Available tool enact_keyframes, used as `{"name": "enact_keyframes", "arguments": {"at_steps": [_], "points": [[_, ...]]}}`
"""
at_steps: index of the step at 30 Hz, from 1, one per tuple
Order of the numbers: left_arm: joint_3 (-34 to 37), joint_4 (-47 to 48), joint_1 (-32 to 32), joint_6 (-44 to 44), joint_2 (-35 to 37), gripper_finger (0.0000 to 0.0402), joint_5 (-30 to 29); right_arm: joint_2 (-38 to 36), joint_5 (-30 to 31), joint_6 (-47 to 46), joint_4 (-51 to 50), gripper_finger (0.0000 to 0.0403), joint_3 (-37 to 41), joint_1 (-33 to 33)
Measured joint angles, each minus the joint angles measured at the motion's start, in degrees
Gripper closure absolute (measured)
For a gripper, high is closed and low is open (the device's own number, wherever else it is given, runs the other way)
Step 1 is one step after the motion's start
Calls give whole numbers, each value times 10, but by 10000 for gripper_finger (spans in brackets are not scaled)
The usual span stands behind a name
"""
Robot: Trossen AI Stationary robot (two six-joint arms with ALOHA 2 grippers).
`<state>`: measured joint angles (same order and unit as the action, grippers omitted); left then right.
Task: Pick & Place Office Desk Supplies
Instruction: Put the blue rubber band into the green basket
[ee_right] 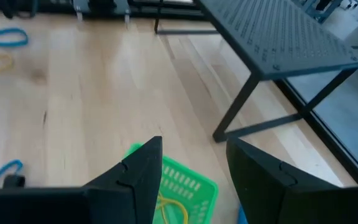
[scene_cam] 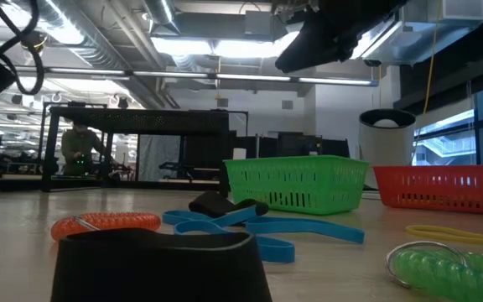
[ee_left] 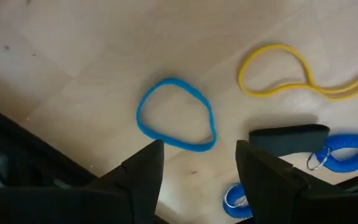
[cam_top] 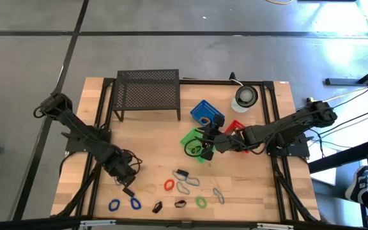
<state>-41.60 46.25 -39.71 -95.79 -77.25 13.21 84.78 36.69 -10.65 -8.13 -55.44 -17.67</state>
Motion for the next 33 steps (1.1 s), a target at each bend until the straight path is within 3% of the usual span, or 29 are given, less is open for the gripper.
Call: {"name": "enact_keyframes", "arguments": {"at_steps": [10,16,22,27,33], "points": [[0,-19,-10,8,-21,207,-54,3,4,7,0,223,0,0],[0,-68,-11,56,-86,207,-40,3,4,7,-1,223,0,0],[-5,-63,-1,103,-142,215,17,3,4,7,-1,223,0,0],[-4,-60,20,137,-149,251,41,3,4,7,-1,223,0,0],[-1,-50,48,166,-149,334,46,3,3,7,-1,223,0,0]]}}
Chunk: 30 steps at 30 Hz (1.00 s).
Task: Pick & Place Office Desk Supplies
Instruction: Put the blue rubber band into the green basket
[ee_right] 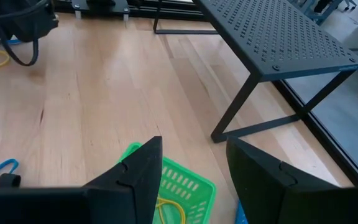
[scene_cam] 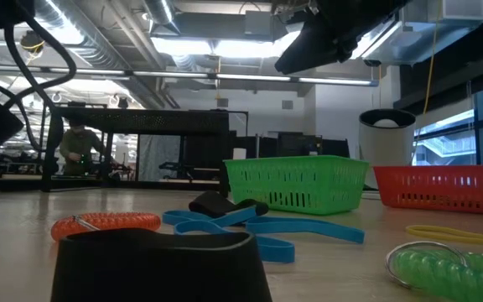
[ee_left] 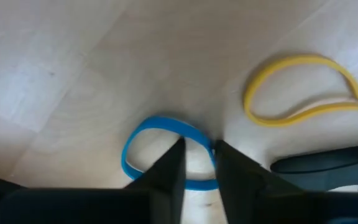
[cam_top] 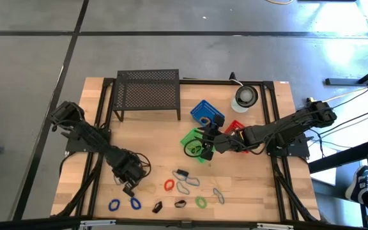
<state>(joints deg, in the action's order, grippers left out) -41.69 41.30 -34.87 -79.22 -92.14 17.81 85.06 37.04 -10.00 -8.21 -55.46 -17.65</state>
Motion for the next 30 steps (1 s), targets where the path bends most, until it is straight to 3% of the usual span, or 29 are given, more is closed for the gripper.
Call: {"name": "enact_keyframes", "arguments": {"at_steps": [4,10,17,21,26,30], "points": [[0,11,9,10,-1,388,-1,0,-5,0,0,223,0,0],[0,18,23,43,19,399,9,0,-6,-3,0,223,0,0],[-9,34,51,61,115,399,-147,0,-6,-5,10,223,0,1],[-9,1,74,123,173,399,-272,0,-7,-6,31,223,0,2],[-9,-128,97,292,216,400,-446,-1,-17,-28,85,223,0,6],[-9,-278,111,489,218,399,-513,-1,-47,-54,127,223,0,16]]}}
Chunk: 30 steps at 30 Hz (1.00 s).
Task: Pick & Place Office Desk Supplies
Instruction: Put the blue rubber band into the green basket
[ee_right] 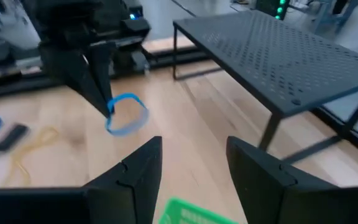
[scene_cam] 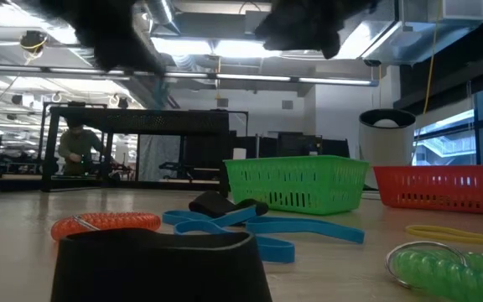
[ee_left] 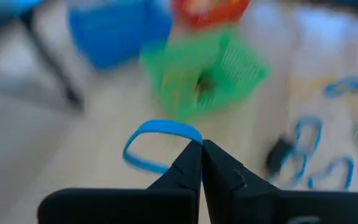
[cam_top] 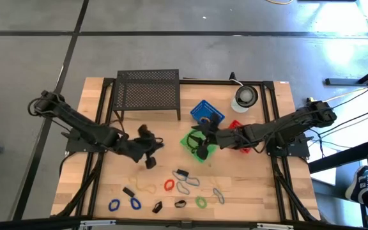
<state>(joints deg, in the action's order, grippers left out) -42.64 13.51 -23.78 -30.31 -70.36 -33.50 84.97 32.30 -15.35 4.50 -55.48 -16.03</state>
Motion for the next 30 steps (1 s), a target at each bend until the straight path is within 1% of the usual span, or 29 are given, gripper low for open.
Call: {"name": "enact_keyframes", "arguments": {"at_steps": [2,4,6,8,11,15,23,26,30], "points": [[0,-74,8,98,-4,399,-2,0,-7,-8,16,223,0,4],[0,-139,13,174,-9,400,2,0,-7,-19,25,223,0,7],[-1,-186,18,226,-12,400,7,0,-8,-30,29,223,0,10],[-1,-220,24,259,-14,399,15,0,-8,-36,28,223,0,10],[-1,-253,32,287,-18,397,25,1,-18,-37,35,223,0,10],[-1,-274,41,306,-19,400,63,11,-44,-20,66,223,0,10],[-1,-284,44,326,-20,400,105,63,-159,83,161,223,0,10],[-1,-288,44,326,-20,399,104,65,-198,103,167,223,0,10],[-1,-288,44,329,-20,397,87,65,-216,105,169,223,0,10]]}}
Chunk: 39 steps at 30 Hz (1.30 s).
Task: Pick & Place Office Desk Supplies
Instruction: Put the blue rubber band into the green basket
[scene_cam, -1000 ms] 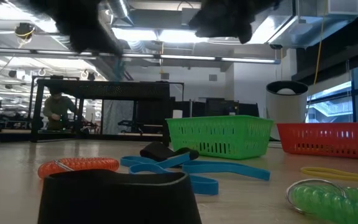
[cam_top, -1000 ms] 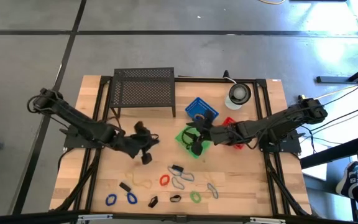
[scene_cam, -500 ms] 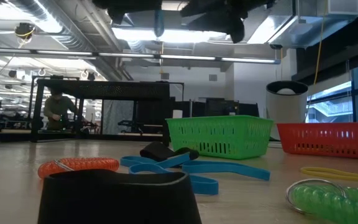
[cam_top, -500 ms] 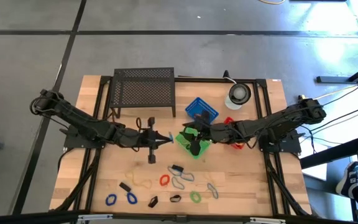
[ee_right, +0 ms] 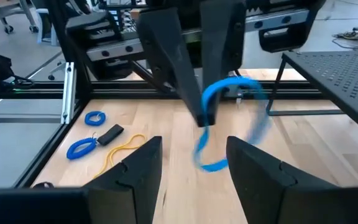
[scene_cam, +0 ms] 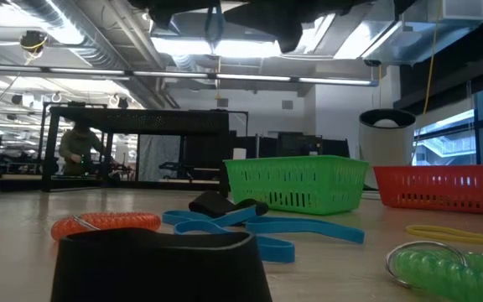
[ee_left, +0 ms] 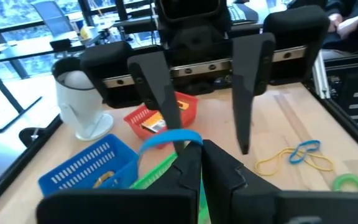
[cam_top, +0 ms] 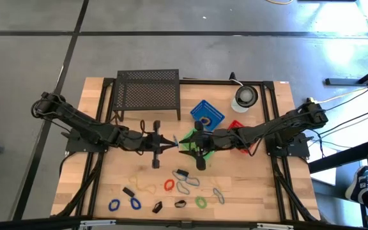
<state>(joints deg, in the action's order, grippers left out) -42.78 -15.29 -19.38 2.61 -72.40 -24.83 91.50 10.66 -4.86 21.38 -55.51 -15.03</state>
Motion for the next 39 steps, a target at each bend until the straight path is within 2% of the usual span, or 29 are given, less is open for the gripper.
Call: {"name": "enact_keyframes", "arguments": {"at_steps": [14,17,23,34,39], "points": [[0,-75,0,91,0,400,-6,0,3,-33,3,223,0,0],[0,-73,6,78,0,398,1,0,3,-37,3,223,0,0],[0,-72,26,55,0,396,67,0,5,-37,5,223,0,0],[0,-72,41,41,-31,395,70,0,4,-50,5,226,0,-1],[0,-103,42,54,-45,399,60,1,5,-50,5,259,0,0]]}}
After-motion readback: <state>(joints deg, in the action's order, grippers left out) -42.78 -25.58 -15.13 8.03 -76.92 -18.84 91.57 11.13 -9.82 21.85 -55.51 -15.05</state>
